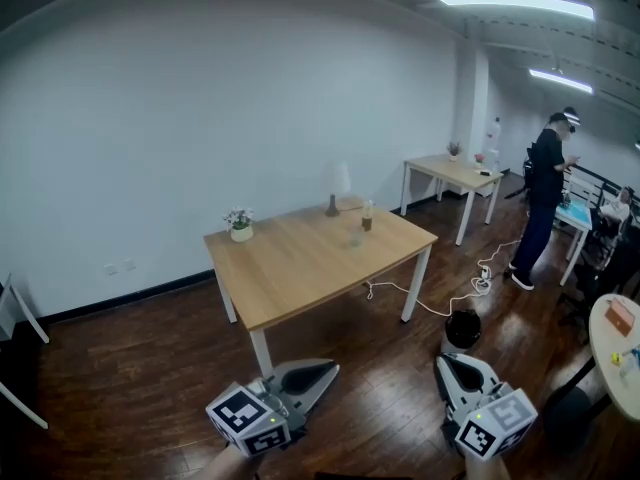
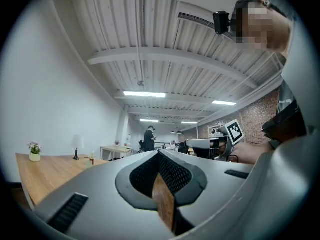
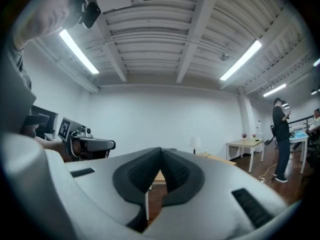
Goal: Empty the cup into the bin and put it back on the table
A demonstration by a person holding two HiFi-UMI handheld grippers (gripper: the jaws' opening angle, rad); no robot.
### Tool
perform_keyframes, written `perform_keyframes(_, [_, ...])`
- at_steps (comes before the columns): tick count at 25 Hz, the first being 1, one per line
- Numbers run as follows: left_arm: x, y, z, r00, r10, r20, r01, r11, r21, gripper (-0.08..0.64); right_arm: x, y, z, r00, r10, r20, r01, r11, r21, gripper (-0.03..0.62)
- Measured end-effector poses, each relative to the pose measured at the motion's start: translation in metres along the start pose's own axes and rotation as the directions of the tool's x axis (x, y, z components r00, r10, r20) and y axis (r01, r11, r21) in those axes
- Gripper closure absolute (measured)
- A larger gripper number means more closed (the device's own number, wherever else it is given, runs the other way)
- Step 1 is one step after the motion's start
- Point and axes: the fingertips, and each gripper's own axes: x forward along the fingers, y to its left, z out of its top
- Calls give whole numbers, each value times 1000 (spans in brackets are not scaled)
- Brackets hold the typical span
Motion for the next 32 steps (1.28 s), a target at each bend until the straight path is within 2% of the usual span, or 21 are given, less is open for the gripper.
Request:
perform_keyframes(7, [60,29,-1,999,13,31,-13,1000,20,568,37,-62,5,999,54,6,-54,999,7,594])
perform_keyframes(11, [97,47,-9,999,40,7,-40,999,6,568,57,-99,11,998,61,16,-61,998,10,592])
perform_keyframes(16, [141,62,-21,999,43,25,-44,999,10,568,76,-139,8,998,56,12,-55,994,-100,592])
perform_keyframes(21, [172,83,-35,998,55,-17,-55,998,12,568,104,-167,4,996,91,16,-91,996,-3,594])
perform_keyframes(26, [205,118,-36,998,63,-8,-63,998,-17,568,136,-200,3,995,93,22,-93,996,-6,592])
perform_keyframes(32, [238,177,-47,998,62,2,-62,998,-31,568,188,-236,8,998,63,23,-62,998,-18,592])
